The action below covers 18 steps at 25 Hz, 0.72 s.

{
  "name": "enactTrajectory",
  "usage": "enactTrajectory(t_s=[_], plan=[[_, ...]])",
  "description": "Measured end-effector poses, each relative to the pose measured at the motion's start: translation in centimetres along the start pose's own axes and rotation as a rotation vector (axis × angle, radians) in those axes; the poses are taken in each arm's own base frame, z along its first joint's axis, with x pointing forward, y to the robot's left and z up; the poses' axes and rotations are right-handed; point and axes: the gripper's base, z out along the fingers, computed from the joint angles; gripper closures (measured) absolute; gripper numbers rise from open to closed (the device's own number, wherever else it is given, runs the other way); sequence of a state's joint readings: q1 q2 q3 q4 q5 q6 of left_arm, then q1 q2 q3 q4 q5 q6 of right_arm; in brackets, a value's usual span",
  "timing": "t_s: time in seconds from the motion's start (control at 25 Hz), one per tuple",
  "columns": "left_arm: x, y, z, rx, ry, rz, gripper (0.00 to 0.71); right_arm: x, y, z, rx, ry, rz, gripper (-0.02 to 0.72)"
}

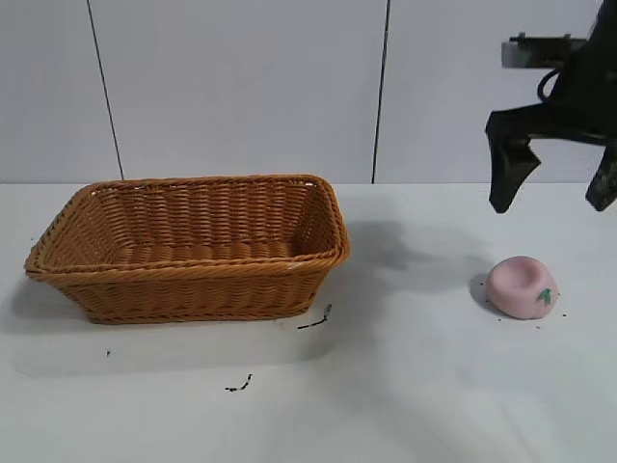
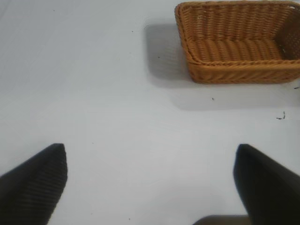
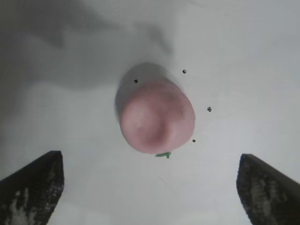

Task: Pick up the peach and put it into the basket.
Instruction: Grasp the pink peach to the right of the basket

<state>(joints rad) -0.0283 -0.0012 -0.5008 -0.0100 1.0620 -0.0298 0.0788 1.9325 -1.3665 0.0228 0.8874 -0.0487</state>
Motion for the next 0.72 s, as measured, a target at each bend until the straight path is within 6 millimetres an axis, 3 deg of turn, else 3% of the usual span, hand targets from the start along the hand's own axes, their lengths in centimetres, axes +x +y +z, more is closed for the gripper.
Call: enactTrajectory(t_s=[0.28, 0.52, 0.6, 0.72], plan=[[0.0, 0.0, 0.0, 0.0, 0.0, 0.0, 0.017, 0.0, -0.1, 5.6, 0.001, 0.075, 0.018, 0.008], [0.0, 0.0, 0.0, 0.0, 0.0, 0.0, 0.017, -0.1, -0.2, 7.3, 0.003, 0.076, 0.025, 0.017], [0.0, 0.0, 0.0, 0.0, 0.0, 0.0, 0.017, 0.0, -0.2, 7.5, 0.003, 0.083, 0.025, 0.086], [0.0, 0.0, 0.0, 0.0, 0.0, 0.0, 0.017, 0.1, -0.2, 7.5, 0.003, 0.088, 0.025, 0.343]])
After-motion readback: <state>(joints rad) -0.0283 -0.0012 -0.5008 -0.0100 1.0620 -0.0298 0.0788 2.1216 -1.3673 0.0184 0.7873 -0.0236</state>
